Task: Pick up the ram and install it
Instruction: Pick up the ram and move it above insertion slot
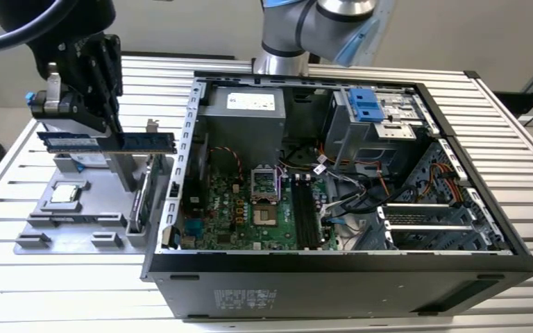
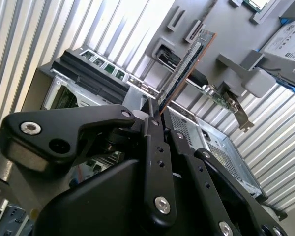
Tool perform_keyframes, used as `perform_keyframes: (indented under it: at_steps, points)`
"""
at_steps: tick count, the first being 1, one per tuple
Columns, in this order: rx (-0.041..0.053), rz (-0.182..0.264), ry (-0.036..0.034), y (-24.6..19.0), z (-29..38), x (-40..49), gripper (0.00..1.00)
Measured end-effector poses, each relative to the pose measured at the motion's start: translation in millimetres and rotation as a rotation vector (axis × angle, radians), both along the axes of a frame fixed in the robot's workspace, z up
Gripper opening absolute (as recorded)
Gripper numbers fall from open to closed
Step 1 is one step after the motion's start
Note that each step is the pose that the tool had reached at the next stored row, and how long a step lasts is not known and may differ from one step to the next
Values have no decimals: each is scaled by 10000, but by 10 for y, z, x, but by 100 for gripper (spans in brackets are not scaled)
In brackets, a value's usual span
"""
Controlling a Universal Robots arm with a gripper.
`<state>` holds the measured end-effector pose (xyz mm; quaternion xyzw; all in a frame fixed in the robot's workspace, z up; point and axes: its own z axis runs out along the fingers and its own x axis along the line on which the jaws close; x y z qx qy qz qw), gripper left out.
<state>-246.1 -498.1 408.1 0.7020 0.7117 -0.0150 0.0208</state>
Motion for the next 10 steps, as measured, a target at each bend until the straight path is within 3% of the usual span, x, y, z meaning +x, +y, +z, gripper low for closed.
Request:
perform_keyframes:
  at_steps: [10]
  points:
    - [0, -1, 3, 0, 0, 260, 0]
